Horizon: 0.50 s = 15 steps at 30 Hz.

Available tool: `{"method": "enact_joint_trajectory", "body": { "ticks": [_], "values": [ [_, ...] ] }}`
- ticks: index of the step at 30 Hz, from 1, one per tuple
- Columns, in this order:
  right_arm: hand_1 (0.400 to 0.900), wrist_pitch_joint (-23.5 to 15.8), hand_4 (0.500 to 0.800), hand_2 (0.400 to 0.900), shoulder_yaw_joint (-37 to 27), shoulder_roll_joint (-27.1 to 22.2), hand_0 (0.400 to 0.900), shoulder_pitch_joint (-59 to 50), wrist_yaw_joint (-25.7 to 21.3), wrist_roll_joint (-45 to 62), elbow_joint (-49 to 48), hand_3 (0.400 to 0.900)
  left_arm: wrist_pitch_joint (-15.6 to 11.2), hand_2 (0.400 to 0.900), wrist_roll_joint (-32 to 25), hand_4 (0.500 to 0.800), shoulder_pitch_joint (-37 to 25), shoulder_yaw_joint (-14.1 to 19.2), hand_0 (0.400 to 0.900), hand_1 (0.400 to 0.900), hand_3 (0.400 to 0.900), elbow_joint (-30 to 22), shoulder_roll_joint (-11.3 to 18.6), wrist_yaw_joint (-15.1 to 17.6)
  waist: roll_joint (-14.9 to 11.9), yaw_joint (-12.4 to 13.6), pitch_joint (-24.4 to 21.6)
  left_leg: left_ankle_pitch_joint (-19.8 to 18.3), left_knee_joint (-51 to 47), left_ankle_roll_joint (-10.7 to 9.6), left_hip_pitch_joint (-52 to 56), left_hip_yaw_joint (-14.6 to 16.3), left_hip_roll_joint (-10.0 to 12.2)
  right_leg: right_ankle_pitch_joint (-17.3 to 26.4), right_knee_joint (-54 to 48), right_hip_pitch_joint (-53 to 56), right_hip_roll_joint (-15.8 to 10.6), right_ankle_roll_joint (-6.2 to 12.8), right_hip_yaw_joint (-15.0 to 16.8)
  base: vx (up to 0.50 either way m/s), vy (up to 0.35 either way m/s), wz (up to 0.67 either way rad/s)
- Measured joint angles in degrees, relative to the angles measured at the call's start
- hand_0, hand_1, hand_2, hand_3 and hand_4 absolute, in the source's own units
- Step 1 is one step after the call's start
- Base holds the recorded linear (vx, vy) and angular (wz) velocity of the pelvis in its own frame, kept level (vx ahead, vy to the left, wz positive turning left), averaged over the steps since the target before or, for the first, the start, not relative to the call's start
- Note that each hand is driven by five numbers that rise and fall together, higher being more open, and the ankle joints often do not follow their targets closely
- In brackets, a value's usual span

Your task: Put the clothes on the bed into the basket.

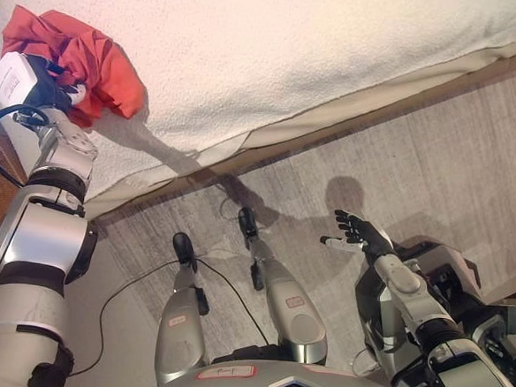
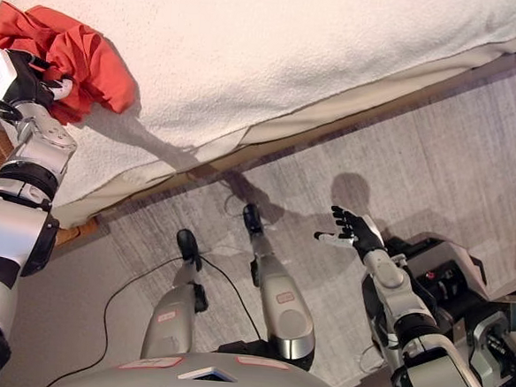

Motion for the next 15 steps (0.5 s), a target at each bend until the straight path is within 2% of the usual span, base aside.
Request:
{"method": "enact_joint_trajectory", "body": {
  "ticks": [5, 9, 11, 13, 15],
  "values": [
    [0.900, 0.05, 0.800, 0.900, -0.11, 0.18, 0.900, 0.00, -0.01, -0.01, 2.05, 0.900, -0.54, 0.400, -1.13, 0.500, 1.82, 0.62, 0.400, 0.400, 0.400, -1.23, -1.83, -0.24, -0.12, 0.30, -0.08, 0.02, -0.01, -0.01, 3.12, 0.04, 0.07, -0.02, 0.22, 3.07, 0.00, 0.02, -0.33, 0.08, -0.021, 0.11],
    [0.900, 0.21, 0.800, 0.900, -1.67, 0.92, 0.900, 0.49, 0.00, -0.08, 5.39, 0.900, -2.80, 0.400, -1.78, 0.500, 9.06, 1.28, 0.400, 0.400, 0.400, -7.89, -3.74, -2.76, -0.05, 0.67, -0.24, -0.31, -0.05, -0.45, 6.71, -0.72, 0.26, -0.31, -1.27, 7.70, -0.09, -0.20, -1.26, 0.12, -0.030, 0.21],
    [0.900, 0.36, 0.800, 0.900, -3.02, 1.07, 0.900, 0.91, 0.04, -0.14, 7.51, 0.900, -3.83, 0.400, -1.76, 0.500, 12.90, 1.30, 0.400, 0.400, 0.400, -10.74, -4.67, -4.65, 0.01, 1.68, -0.28, -0.33, -0.07, -0.45, 8.23, -0.84, 0.43, -0.30, -1.72, 9.53, -0.01, -0.21, -1.44, 0.13, -0.028, 0.31],
    [0.900, 0.59, 0.800, 0.900, -5.19, 1.19, 0.900, 2.50, 0.08, -0.34, 8.03, 0.900, -4.37, 0.400, -1.92, 0.500, 18.11, 3.32, 0.400, 0.400, 0.400, -15.13, -5.19, -5.89, 0.52, 2.10, -0.54, -0.52, -0.15, -0.70, 9.50, -1.89, 0.68, -0.30, -2.71, 11.67, -0.01, -0.24, -2.59, 0.12, -0.031, 0.39],
    [0.900, 0.78, 0.800, 0.900, -7.30, 1.10, 0.900, 4.62, 0.08, -0.72, 8.79, 0.900, -4.82, 0.400, -1.88, 0.500, 22.80, 4.01, 0.400, 0.400, 0.400, -18.41, -5.45, -6.80, 1.33, 2.62, -0.98, -0.65, -0.48, -0.88, 10.74, -3.22, 0.96, -0.31, -3.63, 13.99, 0.03, -0.25, -3.95, 0.08, -0.039, 0.47]
  ]
}}
